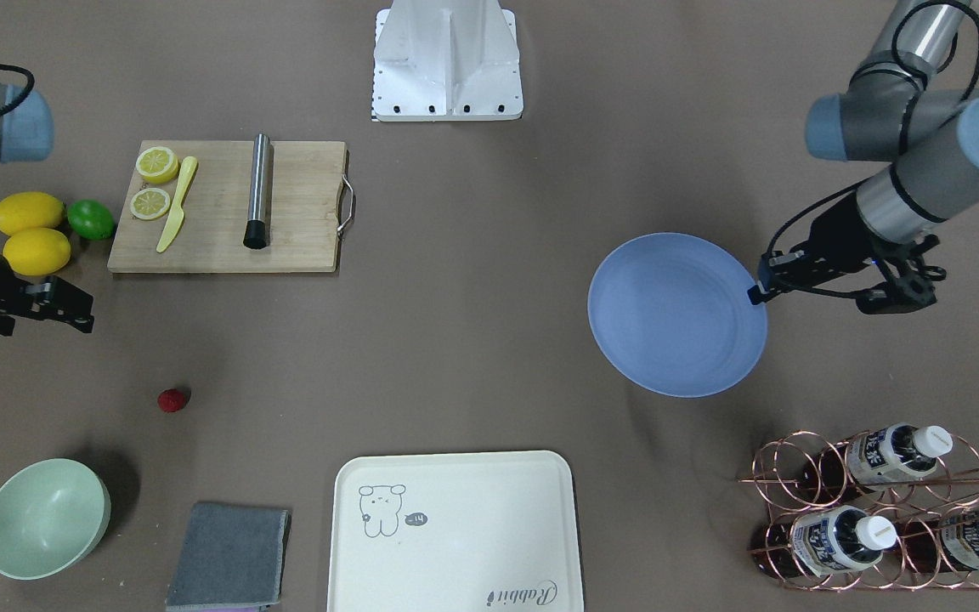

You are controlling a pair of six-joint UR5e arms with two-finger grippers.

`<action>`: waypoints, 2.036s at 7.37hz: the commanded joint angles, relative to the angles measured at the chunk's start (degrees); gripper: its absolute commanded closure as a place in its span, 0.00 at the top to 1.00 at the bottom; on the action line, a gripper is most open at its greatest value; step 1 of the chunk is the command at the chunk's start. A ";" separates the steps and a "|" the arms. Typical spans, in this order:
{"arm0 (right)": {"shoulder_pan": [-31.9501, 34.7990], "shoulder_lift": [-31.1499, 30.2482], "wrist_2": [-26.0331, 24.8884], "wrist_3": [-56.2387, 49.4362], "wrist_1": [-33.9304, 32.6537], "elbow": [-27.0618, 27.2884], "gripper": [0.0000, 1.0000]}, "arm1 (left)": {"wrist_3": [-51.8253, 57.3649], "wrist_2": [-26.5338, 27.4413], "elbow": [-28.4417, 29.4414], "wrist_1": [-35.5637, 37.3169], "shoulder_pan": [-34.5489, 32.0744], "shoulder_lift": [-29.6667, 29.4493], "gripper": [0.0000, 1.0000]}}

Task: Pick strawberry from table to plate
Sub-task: 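Move the left gripper to the blue plate rim and grip it, then slide the blue plate centerward with left gripper while right grasps the strawberry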

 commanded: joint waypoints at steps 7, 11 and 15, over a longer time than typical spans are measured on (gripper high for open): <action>-8.68 8.39 -8.63 7.08 16.34 -17.71 0.68 | -16.26 19.99 -5.31 10.76 21.81 -10.26 0.00; -8.59 9.46 -8.55 6.11 16.25 -18.33 0.00 | -17.41 21.58 -5.31 10.67 23.84 -10.69 0.66; -12.17 19.63 -4.94 18.62 12.29 -14.65 0.00 | -13.66 19.84 -5.31 10.67 19.13 -9.38 0.97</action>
